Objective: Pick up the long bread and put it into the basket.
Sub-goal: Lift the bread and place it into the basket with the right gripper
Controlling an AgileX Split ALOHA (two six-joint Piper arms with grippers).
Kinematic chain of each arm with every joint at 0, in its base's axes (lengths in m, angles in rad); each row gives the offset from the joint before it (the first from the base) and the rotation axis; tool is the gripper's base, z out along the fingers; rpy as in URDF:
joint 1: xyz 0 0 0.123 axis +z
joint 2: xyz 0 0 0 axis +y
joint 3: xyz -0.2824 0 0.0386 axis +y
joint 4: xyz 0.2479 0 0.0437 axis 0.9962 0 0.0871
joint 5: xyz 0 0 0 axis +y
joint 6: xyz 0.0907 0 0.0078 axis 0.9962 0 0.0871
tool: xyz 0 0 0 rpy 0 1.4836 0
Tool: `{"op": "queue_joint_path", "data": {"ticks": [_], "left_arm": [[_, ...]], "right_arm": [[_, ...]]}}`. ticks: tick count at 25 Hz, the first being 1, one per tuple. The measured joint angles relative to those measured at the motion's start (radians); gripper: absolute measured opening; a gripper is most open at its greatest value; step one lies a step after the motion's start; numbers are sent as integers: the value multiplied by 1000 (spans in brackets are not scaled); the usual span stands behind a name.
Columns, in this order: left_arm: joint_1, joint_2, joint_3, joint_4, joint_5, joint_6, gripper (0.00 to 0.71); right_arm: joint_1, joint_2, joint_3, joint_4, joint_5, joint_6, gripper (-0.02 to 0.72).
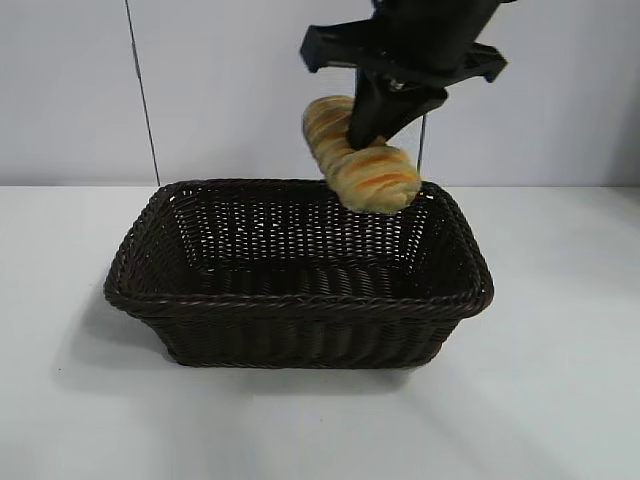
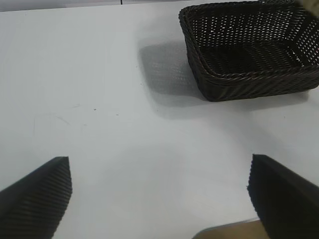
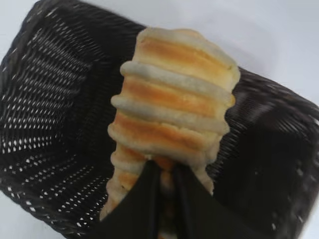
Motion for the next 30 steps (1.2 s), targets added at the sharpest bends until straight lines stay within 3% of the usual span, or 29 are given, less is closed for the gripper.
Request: {"op": "queue_joint_path", "data": {"ticks": [2,5,11,21,23,28,30], "left_arm": [[0,0,0,0,0,0,695],[0,0,0,0,0,0,695],[0,0,0,1,0,0,695],[0,0,0,1,0,0,695],[0,0,0,1,0,0,695],[0,0,0,1,0,0,695],[0,0,0,1,0,0,695]], "right_arm": [[0,18,0,3,-25,-95,50],[0,45,-1,23,-60,-129,50],[0,137,-2,75,-85,-137,50],[0,223,-6,85,-171,-137,73],[0,223,-14,92,-174,-133,153],[0,219,-20,108,-173,-132,567],[0,204,-20,108,-169,-121,645]]}}
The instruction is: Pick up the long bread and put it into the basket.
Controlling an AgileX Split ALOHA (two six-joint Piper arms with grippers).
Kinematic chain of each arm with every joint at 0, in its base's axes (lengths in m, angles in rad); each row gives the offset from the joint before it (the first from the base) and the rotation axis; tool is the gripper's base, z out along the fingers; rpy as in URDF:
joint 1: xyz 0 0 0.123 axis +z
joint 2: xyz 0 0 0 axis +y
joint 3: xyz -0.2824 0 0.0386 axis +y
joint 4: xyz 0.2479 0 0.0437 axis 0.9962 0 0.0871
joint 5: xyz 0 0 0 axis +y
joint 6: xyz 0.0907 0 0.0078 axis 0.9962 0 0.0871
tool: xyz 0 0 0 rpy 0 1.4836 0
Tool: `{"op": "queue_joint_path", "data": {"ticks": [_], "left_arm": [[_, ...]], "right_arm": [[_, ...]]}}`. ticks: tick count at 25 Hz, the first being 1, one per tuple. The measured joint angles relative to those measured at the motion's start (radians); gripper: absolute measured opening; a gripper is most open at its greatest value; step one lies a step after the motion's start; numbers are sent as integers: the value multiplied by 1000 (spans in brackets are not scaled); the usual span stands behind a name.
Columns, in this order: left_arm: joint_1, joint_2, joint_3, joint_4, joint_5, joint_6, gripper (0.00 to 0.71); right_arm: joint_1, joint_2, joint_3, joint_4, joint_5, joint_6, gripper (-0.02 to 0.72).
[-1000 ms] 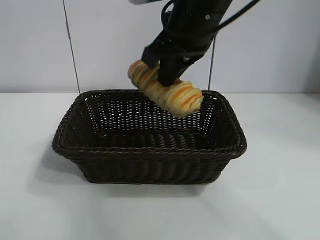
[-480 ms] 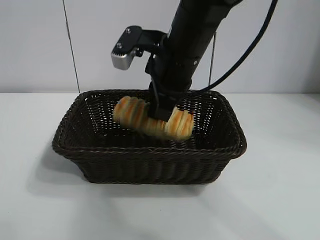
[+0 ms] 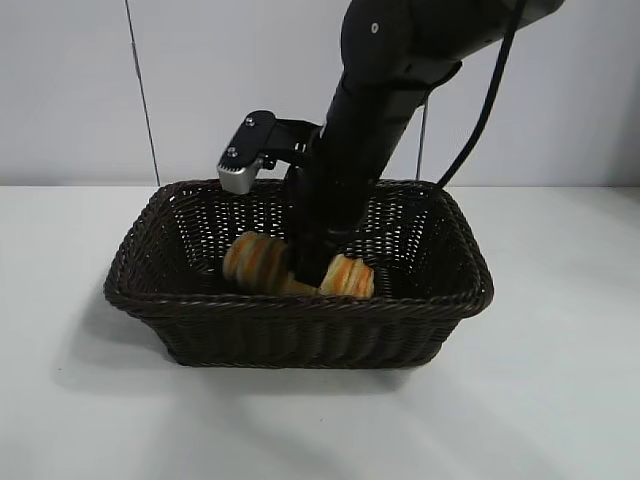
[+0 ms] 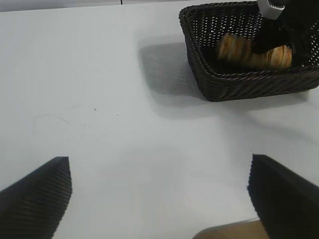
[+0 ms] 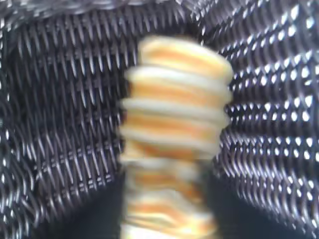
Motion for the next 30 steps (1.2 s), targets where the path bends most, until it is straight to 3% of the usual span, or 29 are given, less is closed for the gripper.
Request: {"op": "queue_joint_path", "data": {"ticks": [2,5,8,11,15,18,22,30], "left_arm": [[0,0,0,0,0,0,695],[0,0,0,0,0,0,695],[0,0,0,0,0,0,695],[0,0,0,0,0,0,695],[0,0,0,0,0,0,695],[0,0,0,0,0,0,695],[0,0,0,0,0,0,695],[0,0,0,0,0,0,695]], "right_arm": [[0,-29,0,0,1,33,675],[0,-88,0,0,1,150,687],[0,-158,0,-18,1,327,692],[0,-221,0,-97,25,514,693],[-9,-257,-32,-192,132,766,694],[-33,-258,-106,-227,251,888,694],[-80,-258,-226,-237,372,967,694],[-260,-260,-351,-238,515,984,694]]}}
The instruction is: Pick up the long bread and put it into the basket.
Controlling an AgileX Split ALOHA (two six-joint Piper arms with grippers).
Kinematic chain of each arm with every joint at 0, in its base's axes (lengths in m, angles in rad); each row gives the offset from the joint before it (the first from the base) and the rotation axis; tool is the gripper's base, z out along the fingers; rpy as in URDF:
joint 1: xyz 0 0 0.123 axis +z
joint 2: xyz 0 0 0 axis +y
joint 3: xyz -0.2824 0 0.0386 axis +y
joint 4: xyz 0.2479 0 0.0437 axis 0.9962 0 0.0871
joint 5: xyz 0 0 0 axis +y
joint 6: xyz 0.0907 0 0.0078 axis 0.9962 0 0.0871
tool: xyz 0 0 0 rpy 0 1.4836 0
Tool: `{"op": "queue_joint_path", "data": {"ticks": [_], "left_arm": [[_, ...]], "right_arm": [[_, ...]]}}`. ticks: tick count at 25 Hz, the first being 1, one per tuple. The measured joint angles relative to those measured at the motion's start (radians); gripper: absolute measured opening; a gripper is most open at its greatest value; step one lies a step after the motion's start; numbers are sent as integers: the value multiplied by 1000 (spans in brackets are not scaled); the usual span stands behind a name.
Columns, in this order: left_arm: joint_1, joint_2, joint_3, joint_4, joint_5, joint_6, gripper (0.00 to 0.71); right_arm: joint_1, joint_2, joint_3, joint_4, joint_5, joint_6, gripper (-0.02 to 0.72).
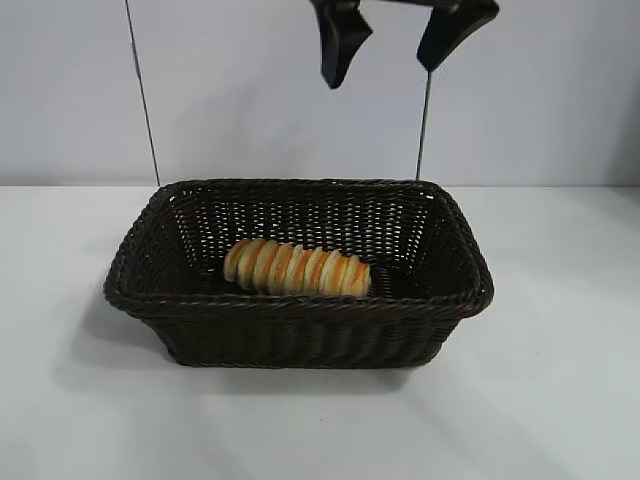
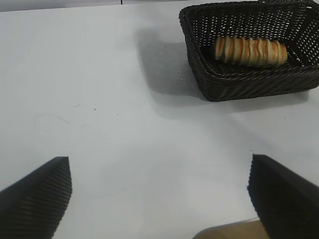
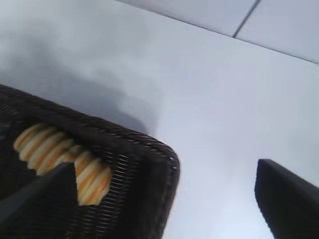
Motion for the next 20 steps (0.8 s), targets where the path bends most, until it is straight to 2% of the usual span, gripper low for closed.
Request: {"op": "queue_joint_path", "data": {"ticks": [7,10,16,20], "left_arm": [[0,0,0,0,0,0,695],[0,0,0,0,0,0,695],[0,0,0,0,0,0,695],[0,0,0,0,0,0,695]], "right_arm": [[-203,0,0,-2,80,0,694],[-265,-4,0,-2,89,0,694],[-298,-75,0,1,112,-7,694],[-298,-167,0,31,119,-8,694]]}}
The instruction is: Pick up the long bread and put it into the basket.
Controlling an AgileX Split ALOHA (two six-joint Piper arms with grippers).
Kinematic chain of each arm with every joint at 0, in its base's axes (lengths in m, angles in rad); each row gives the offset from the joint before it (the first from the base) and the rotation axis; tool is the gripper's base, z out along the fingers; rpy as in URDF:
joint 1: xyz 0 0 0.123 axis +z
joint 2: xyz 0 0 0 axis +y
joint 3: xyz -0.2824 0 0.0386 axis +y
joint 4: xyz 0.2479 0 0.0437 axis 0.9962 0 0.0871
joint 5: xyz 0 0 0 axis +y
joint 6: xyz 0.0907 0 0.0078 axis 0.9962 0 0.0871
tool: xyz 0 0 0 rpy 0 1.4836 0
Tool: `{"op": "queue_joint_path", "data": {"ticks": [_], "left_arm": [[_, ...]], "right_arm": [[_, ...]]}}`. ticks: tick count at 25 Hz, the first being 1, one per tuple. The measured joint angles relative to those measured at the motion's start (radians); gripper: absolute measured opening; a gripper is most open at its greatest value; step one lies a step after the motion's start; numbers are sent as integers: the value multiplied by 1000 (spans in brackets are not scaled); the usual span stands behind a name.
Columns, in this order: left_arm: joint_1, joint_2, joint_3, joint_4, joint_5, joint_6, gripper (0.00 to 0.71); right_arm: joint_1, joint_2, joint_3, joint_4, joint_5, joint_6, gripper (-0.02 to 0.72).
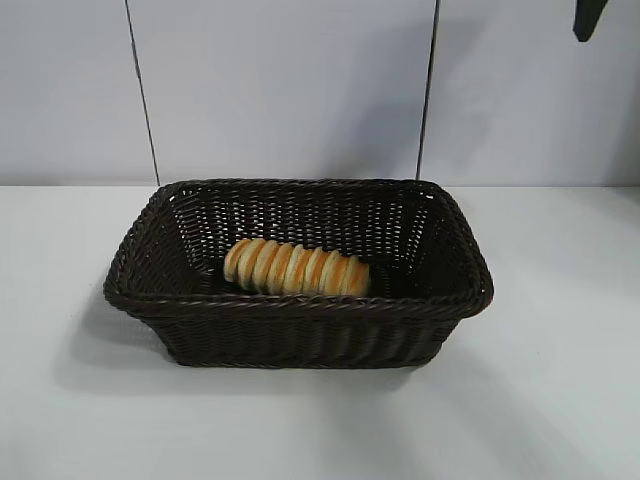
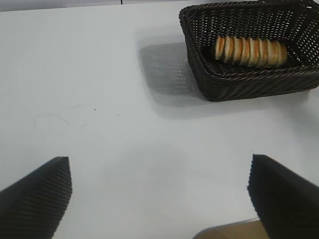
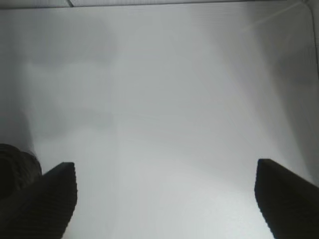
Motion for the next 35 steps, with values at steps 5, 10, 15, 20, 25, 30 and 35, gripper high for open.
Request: {"op": "queue_joint_path", "data": {"ticks": [5,10,15,20,25,30,35], "left_arm": [[0,0,0,0,0,0,695],[0,0,0,0,0,0,695],[0,0,0,0,0,0,695],[0,0,0,0,0,0,695],[0,0,0,0,0,0,695],[0,0,0,0,0,0,695],[0,0,0,0,0,0,695]], "right_arm": [[0,-203,68,12,2,0,695],[0,-474,271,10,12,1,695],[0,-772,458,-24,17,1,695],[0,-1055,599,-37,19,1,695],[0,-1286,725,-40,16,1,695],[0,-1461,868,-40,16,1,695],[0,-1588,1040,-30,16,1,695]]}}
